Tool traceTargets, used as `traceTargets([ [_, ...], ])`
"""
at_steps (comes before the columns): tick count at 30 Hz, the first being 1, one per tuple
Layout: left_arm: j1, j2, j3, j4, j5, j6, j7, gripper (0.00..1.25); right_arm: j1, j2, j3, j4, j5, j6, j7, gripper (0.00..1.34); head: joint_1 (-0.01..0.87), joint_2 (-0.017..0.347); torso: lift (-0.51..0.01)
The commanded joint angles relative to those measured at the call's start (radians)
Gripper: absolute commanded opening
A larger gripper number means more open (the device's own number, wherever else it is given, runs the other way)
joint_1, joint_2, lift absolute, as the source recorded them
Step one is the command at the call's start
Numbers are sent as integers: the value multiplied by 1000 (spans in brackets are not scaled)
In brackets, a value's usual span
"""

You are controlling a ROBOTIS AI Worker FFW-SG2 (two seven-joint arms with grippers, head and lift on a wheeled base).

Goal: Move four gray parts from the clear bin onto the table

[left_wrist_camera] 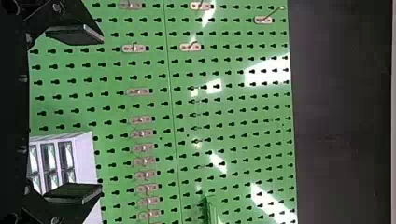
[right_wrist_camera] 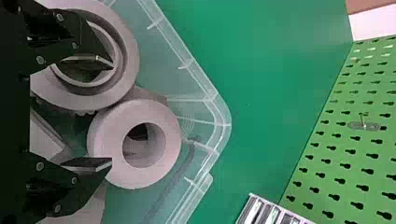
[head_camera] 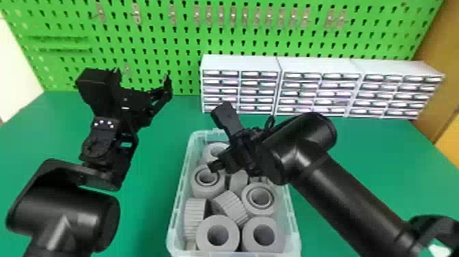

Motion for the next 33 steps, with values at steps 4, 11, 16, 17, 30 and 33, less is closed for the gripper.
traceTargets([
  [4,-1,0,0,0,0,0,-1,1086,-14,8,19,79,-29,-53,22,815,678,34,-50],
  [11,-3,0,0,0,-2,0,-3,1086,-23,13,38,95,-27,-70,22,815,678,34,-50],
  [16,-3,0,0,0,-2,0,-3,1086,-26,13,48,99,-27,-73,22,815,678,34,-50],
  [17,-4,0,0,0,-2,0,-3,1086,-26,13,48,101,-26,-73,22,815,678,34,-50],
  [30,-6,0,1,0,-2,0,-3,1086,-21,16,65,107,-23,-82,22,815,678,34,-50],
  [33,-6,2,3,0,-2,0,-3,1086,-18,16,67,107,-23,-82,22,815,678,34,-50],
])
